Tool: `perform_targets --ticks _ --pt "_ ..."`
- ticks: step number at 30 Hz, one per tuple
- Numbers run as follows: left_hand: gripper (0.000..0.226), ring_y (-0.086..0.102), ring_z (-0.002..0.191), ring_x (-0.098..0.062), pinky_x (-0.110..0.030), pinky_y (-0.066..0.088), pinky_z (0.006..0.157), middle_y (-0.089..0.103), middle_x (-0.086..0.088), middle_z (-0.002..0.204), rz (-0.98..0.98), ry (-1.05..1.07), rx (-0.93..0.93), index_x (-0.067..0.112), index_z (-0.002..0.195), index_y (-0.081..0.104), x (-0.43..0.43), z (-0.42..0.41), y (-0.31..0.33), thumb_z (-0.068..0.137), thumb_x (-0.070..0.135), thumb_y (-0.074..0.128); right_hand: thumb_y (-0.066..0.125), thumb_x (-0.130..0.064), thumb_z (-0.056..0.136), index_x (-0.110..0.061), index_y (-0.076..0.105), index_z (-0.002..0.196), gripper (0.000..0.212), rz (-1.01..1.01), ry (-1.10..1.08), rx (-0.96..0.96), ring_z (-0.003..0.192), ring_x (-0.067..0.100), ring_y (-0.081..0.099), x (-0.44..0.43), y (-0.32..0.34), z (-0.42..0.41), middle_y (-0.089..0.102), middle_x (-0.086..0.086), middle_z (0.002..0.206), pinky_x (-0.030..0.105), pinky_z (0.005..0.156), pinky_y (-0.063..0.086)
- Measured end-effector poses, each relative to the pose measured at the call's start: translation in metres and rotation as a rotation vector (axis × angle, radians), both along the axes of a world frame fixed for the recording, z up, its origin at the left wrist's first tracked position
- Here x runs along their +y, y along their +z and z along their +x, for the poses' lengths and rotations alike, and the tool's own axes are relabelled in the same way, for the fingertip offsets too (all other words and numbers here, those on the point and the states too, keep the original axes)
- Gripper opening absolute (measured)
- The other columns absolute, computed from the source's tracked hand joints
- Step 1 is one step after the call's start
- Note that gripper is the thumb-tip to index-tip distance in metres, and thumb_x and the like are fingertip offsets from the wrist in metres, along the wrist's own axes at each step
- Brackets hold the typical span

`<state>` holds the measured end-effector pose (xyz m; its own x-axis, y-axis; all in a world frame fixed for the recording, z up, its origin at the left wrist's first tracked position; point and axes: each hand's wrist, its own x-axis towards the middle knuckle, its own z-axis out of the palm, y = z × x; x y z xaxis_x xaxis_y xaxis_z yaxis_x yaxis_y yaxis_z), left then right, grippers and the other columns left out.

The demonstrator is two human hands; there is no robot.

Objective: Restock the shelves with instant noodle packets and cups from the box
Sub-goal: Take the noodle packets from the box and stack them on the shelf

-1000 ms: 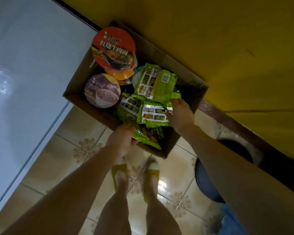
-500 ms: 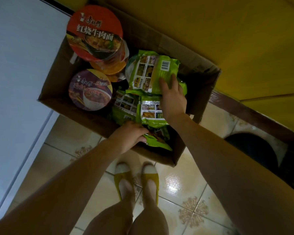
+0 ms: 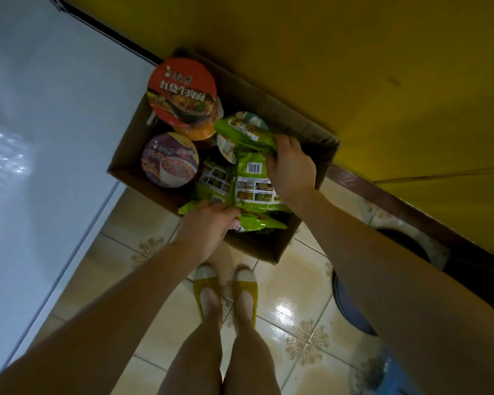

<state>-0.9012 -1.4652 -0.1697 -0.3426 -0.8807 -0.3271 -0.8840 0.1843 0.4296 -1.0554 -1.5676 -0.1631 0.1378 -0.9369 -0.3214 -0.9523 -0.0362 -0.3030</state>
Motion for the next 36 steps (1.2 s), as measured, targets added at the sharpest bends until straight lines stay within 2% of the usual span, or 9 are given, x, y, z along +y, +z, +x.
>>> perform_targets --ticks 2,8,10,13,17,21,27,30,36 --pt "0.033 0.062 0.061 -0.032 -0.032 0.051 0.042 0.069 -0.008 0.068 -0.002 0.027 -0.016 0.013 0.083 0.072 0.001 0.001 0.034 0.078 0.033 0.047 0.043 -0.027 0.097 -0.010 0.040 0.133 0.040 -0.018 0.017 -0.013 0.101 0.035 0.059 -0.001 0.032 0.000 0.054 0.012 0.126 0.037 0.071 0.044" --pt "0.020 0.062 0.058 -0.026 -0.041 0.053 0.061 0.066 -0.002 0.060 -0.116 0.089 -0.230 0.022 0.076 0.070 0.011 0.014 0.150 0.076 0.030 0.052 0.046 -0.025 0.096 -0.017 0.042 0.135 0.040 -0.028 0.103 -0.044 0.101 0.033 0.058 0.002 0.149 0.006 0.049 0.011 0.131 0.031 0.067 0.038" --pt "0.003 0.061 0.052 -0.026 -0.033 0.050 0.054 0.063 -0.004 0.056 -0.190 0.097 -0.175 0.019 0.073 0.069 0.014 0.020 0.191 0.071 0.021 0.069 0.048 -0.025 0.095 -0.019 0.044 0.135 0.040 -0.020 0.122 -0.078 0.100 0.034 0.057 0.006 0.189 0.010 0.047 0.011 0.131 0.033 0.068 0.040" --pt "0.017 0.061 0.052 -0.031 -0.029 0.044 0.038 0.062 -0.012 0.059 -0.167 0.160 -0.113 0.009 0.080 0.069 0.023 0.027 0.252 0.065 0.010 0.075 0.050 -0.025 0.094 -0.019 0.047 0.132 0.039 -0.036 0.174 -0.138 0.101 0.033 0.057 0.015 0.249 0.019 0.051 0.011 0.126 0.036 0.071 0.044" --pt "0.028 0.064 0.078 -0.037 -0.039 0.049 0.056 0.068 -0.018 0.084 -0.286 0.333 -0.042 0.008 0.098 0.067 0.040 0.031 0.323 0.087 0.026 0.050 0.052 -0.029 0.094 -0.018 0.046 0.129 0.037 -0.085 0.230 -0.193 0.096 0.029 0.059 0.030 0.321 0.030 0.060 0.010 0.115 0.031 0.063 0.038" --pt "0.033 0.057 0.103 -0.030 -0.036 0.043 0.073 0.063 -0.010 0.109 -0.288 0.491 -0.030 0.019 0.122 0.055 0.066 0.047 0.375 0.099 0.033 0.037 0.055 -0.030 0.092 -0.016 0.049 0.124 0.035 -0.161 0.305 -0.297 0.089 0.028 0.061 0.046 0.382 0.047 0.064 0.008 0.108 0.028 0.060 0.034" --pt "0.053 0.061 0.089 -0.034 -0.036 0.042 0.070 0.066 -0.016 0.094 -0.473 0.747 0.046 0.011 0.109 0.061 0.130 0.092 0.445 0.083 0.041 0.026 0.060 -0.032 0.087 -0.017 0.055 0.117 0.034 -0.237 0.444 -0.437 0.094 0.029 0.060 0.068 0.453 0.093 0.066 0.008 0.106 0.029 0.064 0.035" --pt "0.048 0.062 0.083 -0.036 -0.032 0.037 0.065 0.067 -0.019 0.088 -0.578 0.897 0.016 0.008 0.108 0.062 0.173 0.116 0.473 0.087 0.038 0.031 0.061 -0.032 0.087 -0.017 0.059 0.114 0.031 -0.267 0.553 -0.503 0.095 0.026 0.062 0.083 0.478 0.126 0.068 0.007 0.104 0.028 0.067 0.039" --pt "0.033 0.060 0.076 -0.041 -0.041 0.043 0.064 0.064 -0.023 0.081 -0.691 1.203 -0.123 0.001 0.103 0.060 0.268 0.163 0.509 0.097 0.028 0.043 0.061 -0.029 0.088 -0.013 0.063 0.115 0.032 -0.265 0.769 -0.571 0.099 0.027 0.059 0.136 0.504 0.206 0.065 0.013 0.108 0.028 0.077 0.041"
